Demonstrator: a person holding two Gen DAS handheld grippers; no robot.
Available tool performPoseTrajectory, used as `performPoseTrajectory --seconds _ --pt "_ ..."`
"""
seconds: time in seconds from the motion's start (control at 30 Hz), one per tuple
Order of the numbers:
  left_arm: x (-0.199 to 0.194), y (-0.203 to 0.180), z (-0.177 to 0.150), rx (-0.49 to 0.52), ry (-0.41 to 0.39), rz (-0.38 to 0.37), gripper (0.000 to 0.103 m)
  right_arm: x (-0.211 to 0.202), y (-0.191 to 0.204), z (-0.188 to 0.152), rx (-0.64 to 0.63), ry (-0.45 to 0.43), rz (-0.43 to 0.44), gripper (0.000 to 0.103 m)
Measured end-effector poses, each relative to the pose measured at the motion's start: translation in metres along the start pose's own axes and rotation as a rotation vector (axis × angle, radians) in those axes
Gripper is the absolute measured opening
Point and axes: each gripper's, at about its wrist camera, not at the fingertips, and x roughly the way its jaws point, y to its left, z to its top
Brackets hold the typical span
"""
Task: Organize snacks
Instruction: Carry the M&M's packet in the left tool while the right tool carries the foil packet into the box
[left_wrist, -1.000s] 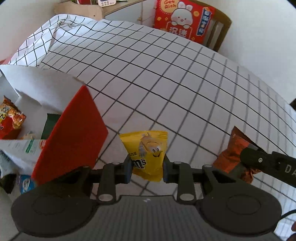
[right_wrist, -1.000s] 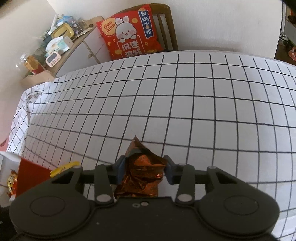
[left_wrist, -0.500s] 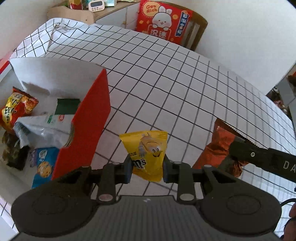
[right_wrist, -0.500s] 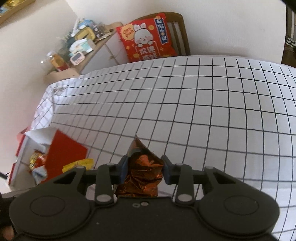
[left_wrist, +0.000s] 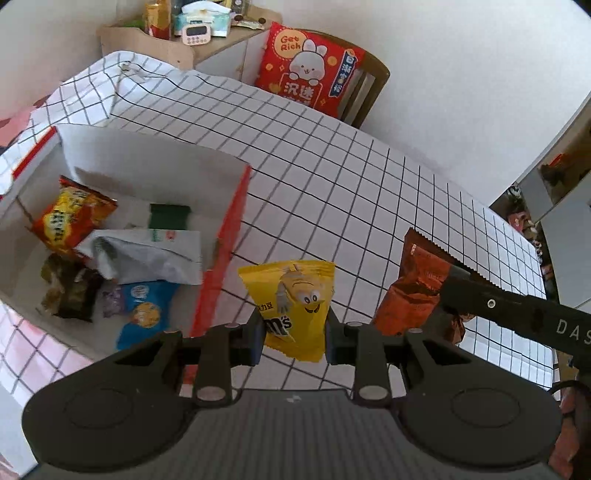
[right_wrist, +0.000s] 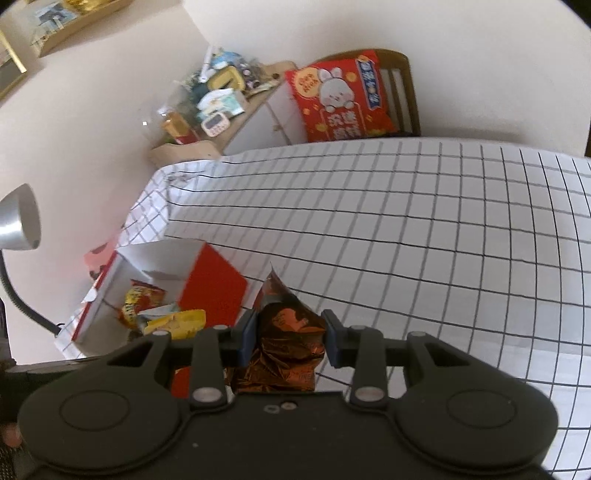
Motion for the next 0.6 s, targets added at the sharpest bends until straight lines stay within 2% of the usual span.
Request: performPoseTrajectory --seconds 0.43,0.6 --pt "-0.046 0.061 0.009 -0.007 -0.046 0.015 0.029 -0.001 0.074 -0.001 -0.069 -0.001 0.048 0.035" --pt "-0.062 0.091 0.015 0.002 -0.054 0.044 0.030 0.004 0.104 -0.005 -0.089 0.006 0.068 0.035"
